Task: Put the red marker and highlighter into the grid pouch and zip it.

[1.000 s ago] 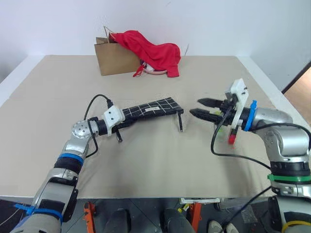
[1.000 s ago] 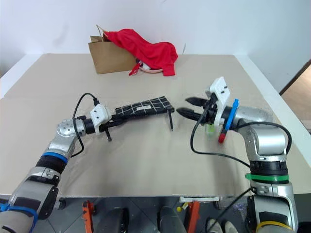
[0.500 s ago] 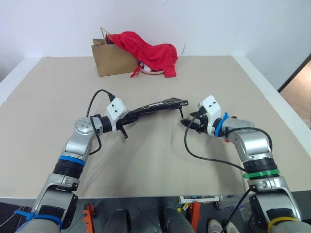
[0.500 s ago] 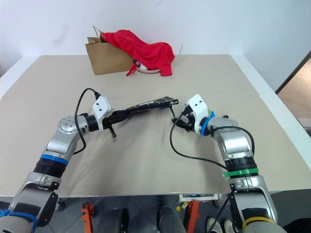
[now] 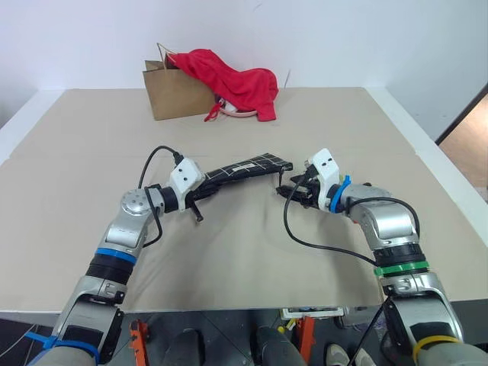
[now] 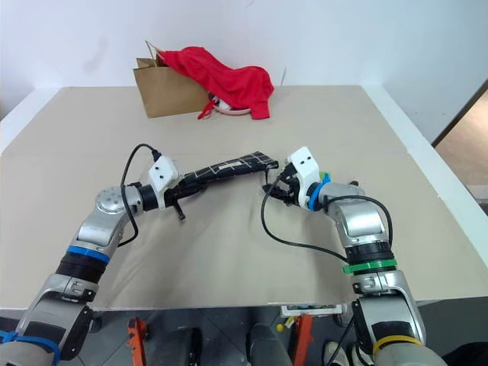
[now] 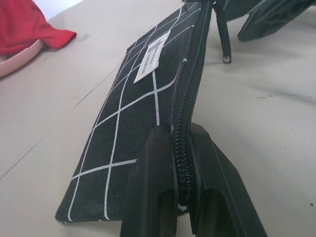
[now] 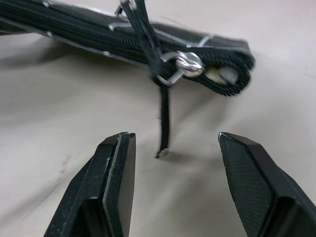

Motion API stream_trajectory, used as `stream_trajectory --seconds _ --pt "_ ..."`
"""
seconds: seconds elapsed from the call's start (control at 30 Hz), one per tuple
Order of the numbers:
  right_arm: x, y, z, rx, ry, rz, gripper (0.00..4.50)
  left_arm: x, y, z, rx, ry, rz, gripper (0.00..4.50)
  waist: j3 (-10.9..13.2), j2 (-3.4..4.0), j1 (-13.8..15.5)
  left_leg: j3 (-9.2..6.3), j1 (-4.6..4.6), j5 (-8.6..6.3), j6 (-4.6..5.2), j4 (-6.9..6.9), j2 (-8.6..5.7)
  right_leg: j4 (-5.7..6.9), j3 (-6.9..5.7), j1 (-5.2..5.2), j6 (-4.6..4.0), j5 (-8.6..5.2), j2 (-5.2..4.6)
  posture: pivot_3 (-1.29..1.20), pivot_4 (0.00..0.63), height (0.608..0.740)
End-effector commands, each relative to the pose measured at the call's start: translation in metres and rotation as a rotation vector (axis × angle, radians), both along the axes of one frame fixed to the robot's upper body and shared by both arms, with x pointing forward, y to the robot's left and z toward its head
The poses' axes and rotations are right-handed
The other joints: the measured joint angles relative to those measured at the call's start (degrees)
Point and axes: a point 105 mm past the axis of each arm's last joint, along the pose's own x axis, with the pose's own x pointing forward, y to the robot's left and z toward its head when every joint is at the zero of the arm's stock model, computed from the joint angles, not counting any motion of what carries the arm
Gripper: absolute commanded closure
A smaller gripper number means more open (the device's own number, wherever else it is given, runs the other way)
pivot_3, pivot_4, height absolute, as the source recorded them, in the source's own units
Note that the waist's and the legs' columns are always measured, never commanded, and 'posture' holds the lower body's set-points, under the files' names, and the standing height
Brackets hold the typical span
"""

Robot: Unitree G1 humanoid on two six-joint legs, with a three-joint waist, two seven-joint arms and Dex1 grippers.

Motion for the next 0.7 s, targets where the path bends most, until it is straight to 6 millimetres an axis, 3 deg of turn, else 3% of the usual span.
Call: stream_trajectory --seconds 0.03,0.13,0.2,0.3,0.37,0.7 --pt "0.009 0.004 0.021 0.031 -0.063 -0.010 1.58 -0.002 -0.003 0.014 -0.031 -0.048 -0.006 4.50 0.00 0.00 -0.12 0.00 0.00 0.00 0.00 0.00 0.00 0.00 0.00 0.00 0.00 0.00 0.00 0.00 0.150 0.740" --pt "0.013 0.009 0.021 0.029 -0.073 -0.014 1.58 -0.002 -0.003 0.015 -0.035 -0.046 -0.005 4.50 0.00 0.00 -0.18 -0.01 0.00 0.00 0.00 -0.01 0.01 0.00 -0.01 0.00 0.00 0.00 0.01 0.00 0.150 0.740" --pt "0.016 0.011 0.020 0.022 -0.080 -0.014 2.07 -0.001 -0.003 0.015 -0.037 -0.047 -0.003 4.50 0.00 0.00 -0.19 -0.03 -0.01 0.00 0.00 -0.02 0.00 0.00 -0.02 0.00 0.00 -0.01 0.00 0.00 0.150 0.740" --pt "0.015 0.015 0.020 0.020 -0.089 0.012 3.27 -0.001 -0.003 0.015 -0.039 -0.048 -0.001 4.50 0.00 0.00 -0.20 -0.01 -0.01 0.00 0.00 -0.01 0.00 0.00 -0.01 0.00 0.00 0.00 -0.01 0.00 0.150 0.740" --pt "0.013 0.018 0.022 0.025 -0.097 0.031 4.31 -0.001 -0.003 0.015 -0.040 -0.048 0.000 4.50 0.00 0.00 -0.21 -0.02 -0.01 0.00 0.00 -0.01 -0.01 0.00 -0.02 0.00 0.00 0.00 -0.01 0.00 0.150 0.740" --pt "-0.012 0.044 0.023 -0.002 -0.127 0.229 4.45 -0.001 -0.001 0.013 -0.044 -0.046 0.003 4.50 0.00 0.00 -0.22 -0.04 -0.01 0.00 0.00 -0.02 0.00 0.01 -0.04 0.00 0.00 -0.01 0.00 0.00 0.150 0.740"
